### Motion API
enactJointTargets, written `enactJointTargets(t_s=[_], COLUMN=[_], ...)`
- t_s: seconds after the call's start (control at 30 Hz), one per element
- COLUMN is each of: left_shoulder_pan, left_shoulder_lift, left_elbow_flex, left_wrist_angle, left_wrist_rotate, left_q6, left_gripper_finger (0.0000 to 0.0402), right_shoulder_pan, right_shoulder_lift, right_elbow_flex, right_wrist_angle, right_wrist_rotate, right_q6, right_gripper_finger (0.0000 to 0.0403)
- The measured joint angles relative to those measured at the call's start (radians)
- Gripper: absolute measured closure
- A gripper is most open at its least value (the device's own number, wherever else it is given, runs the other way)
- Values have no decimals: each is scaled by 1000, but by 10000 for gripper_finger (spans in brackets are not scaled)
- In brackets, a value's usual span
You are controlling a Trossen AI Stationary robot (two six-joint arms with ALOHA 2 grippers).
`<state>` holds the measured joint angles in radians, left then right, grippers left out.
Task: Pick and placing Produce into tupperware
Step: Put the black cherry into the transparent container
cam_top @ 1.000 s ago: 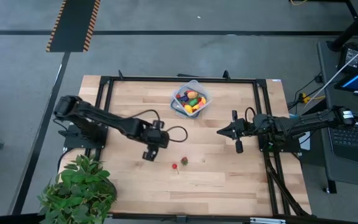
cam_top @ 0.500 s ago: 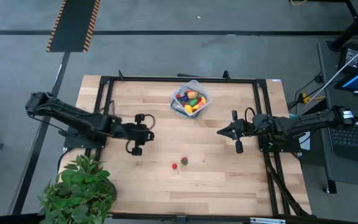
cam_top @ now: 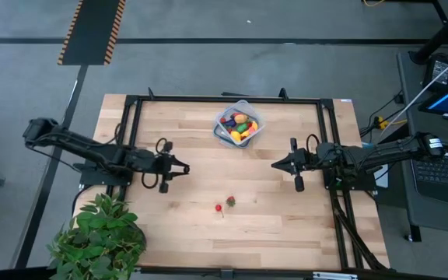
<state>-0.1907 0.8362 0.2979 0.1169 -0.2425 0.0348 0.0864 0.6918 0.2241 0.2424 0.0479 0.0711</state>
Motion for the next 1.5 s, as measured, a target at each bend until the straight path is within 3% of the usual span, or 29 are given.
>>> enactJointTargets(t_s=[0.17, 0.47, 0.7, 0.9, 1.07, 1.5], left_shoulder_pan=[22, 121, 184, 219, 239, 254], left_shoulder_lift=[-62, -86, -86, -85, -85, -85], left_elbow_flex=[-56, -192, -285, -290, -290, -290], left_wrist_angle=[59, 344, 549, 589, 588, 587], left_wrist_rotate=[47, 255, 359, 494, 484, 253], left_q6=[8, 48, 26, 19, 13, -7], left_gripper_finger=[306, 306, 306, 306, 306, 306], right_shoulder_pan=[0, 0, 0, 0, 0, 0], right_shoulder_lift=[0, 0, 0, 0, 0, 0], right_elbow_flex=[0, 0, 0, 0, 0, 0], right_wrist_angle=[0, 0, 0, 0, 0, 0], right_wrist_rotate=[0, 0, 0, 0, 0, 3], right_q6=[0, 0, 0, 0, 0, 0], right_gripper_finger=[397, 397, 397, 397, 397, 397])
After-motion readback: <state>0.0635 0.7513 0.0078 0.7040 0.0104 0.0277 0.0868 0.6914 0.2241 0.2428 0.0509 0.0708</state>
